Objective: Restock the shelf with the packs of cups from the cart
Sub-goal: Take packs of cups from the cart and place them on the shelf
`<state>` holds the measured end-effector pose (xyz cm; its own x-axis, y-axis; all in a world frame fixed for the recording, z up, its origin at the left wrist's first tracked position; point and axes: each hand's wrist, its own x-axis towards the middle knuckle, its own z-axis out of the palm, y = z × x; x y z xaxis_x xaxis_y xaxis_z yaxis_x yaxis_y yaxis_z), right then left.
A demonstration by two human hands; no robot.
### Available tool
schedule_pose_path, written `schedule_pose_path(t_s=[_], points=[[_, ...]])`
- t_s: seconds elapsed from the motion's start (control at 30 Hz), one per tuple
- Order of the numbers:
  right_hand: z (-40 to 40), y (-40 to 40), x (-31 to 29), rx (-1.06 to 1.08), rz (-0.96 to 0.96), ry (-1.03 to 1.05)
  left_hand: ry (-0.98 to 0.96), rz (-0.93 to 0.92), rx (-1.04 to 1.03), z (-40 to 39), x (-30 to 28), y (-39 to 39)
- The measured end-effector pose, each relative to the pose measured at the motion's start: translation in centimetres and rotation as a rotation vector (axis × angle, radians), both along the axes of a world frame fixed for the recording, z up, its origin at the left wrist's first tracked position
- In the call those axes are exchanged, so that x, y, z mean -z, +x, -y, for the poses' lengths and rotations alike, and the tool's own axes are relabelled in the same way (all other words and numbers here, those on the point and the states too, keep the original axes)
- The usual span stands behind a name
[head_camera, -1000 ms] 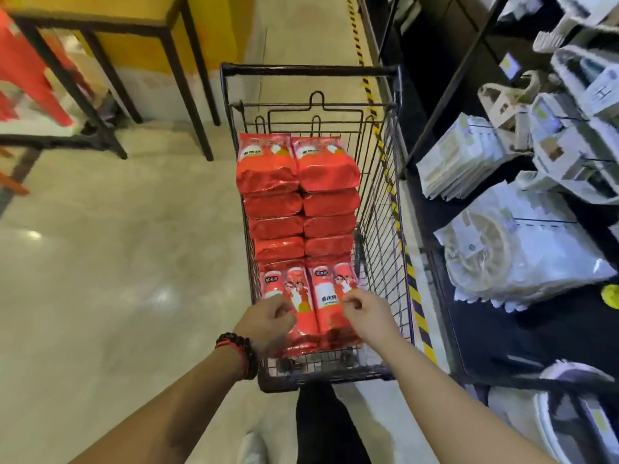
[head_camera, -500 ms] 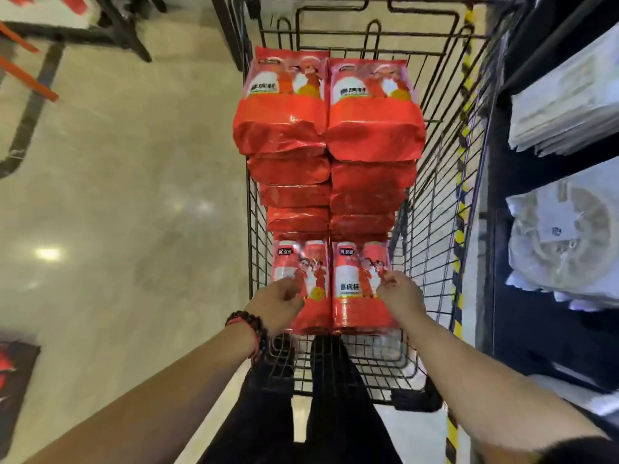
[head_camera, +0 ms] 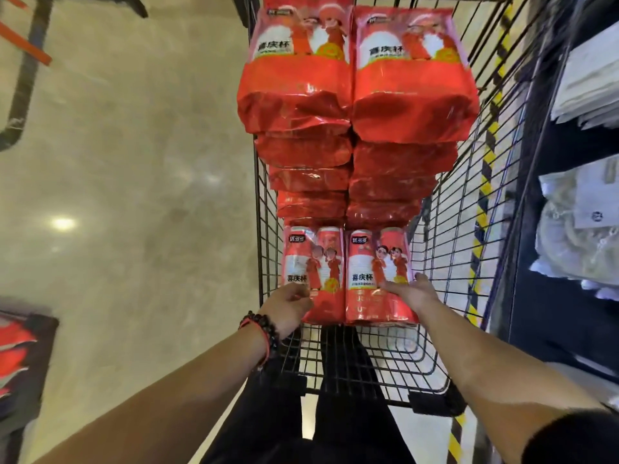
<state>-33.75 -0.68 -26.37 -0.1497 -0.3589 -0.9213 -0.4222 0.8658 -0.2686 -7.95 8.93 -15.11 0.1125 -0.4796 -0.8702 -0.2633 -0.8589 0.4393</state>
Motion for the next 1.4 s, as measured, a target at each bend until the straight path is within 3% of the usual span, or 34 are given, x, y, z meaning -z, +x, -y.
schedule_pose_path(t_s=[0.33, 0.47, 0.6, 0.73, 0.83, 0.97, 1.1, 1.2, 1.27, 1.4], points=[[-2.8, -2.0, -6.4, 0.171, 0.222, -0.018, 0.053, -0.189, -0.192, 0.9, -1.2, -0.5], [-5.4, 0.5, -9.8, 0.1, 0.382, -0.07, 0.063, -0.342, -0.275, 1.1, -2.0, -0.6], [-6.3, 4.4, -12.3, -0.015, 0.556, -0.155, -0.125, -0.448, -0.419, 0.9, -2.8, -0.3], [-5.3, 7.1, -13.6, -0.041, 0.651, -0.188, -0.265, -0.391, -0.584, 0.9, -4.3, 1.6], [-4.3, 8.9, -14.0, -0.062, 0.657, -0.224, -0.359, -0.349, -0.547, 0.6, -5.1, 3.0], [-3.6, 11.1, -13.5, -0.123, 0.62, -0.231, -0.393, -0.285, -0.544, 0.5, -5.9, 5.2], [-2.4, 12.0, -11.2, -0.04, 0.604, -0.181, -0.407, -0.181, -0.586, 0.1, -6.3, 7.8], [-1.0, 13.0, -8.4, 0.042, 0.333, -0.258, -0.393, -0.168, -0.617, -0.8, -6.0, 9.6], [-0.7, 13.2, -5.6, -0.059, 0.142, -0.272, -0.385, -0.165, -0.628, -1.4, -5.9, 10.6], [-1.4, 13.0, -0.2, -0.271, -0.044, -0.131, -0.382, -0.132, -0.644, -2.4, -5.8, 11.8]])
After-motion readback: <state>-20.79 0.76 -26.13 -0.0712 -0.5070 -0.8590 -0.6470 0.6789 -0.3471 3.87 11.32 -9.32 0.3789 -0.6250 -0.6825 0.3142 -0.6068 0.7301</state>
